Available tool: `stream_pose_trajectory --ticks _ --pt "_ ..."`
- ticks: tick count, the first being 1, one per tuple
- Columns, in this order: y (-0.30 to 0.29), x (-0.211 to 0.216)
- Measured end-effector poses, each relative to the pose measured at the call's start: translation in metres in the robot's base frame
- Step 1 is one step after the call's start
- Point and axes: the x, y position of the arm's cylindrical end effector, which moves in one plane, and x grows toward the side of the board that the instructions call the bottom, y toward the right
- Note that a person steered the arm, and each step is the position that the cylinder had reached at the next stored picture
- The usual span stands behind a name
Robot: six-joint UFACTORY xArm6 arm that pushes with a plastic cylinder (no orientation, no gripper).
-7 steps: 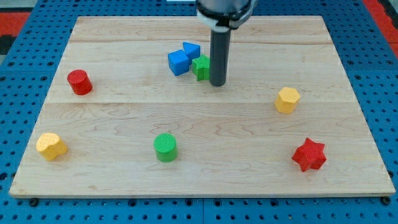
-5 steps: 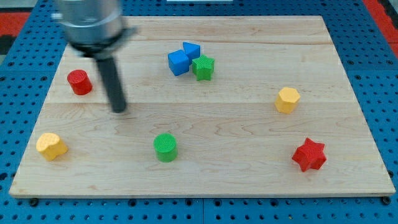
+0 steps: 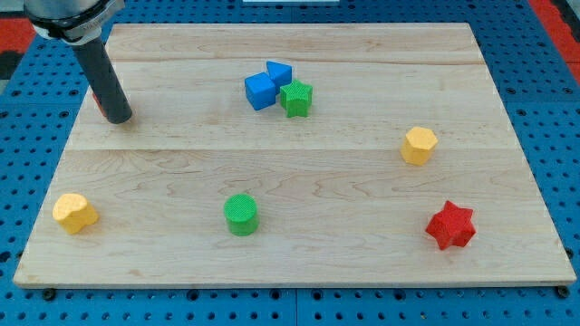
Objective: Move the red circle towards the top left corner of the board
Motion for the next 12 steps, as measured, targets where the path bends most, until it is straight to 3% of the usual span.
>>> stream_pose_trajectory --ticks 2,3,4,5,8,9,11,12 --pt "-0.037 0.012" --pt "-0.022 0.003" --pt "0.001 -0.008" --pt "-0.01 -0.05" --pt "-0.074 -0.057" --pt "-0.052 -0.061" --pt "-0.051 -0.109" --pt "-0.05 -0.109"
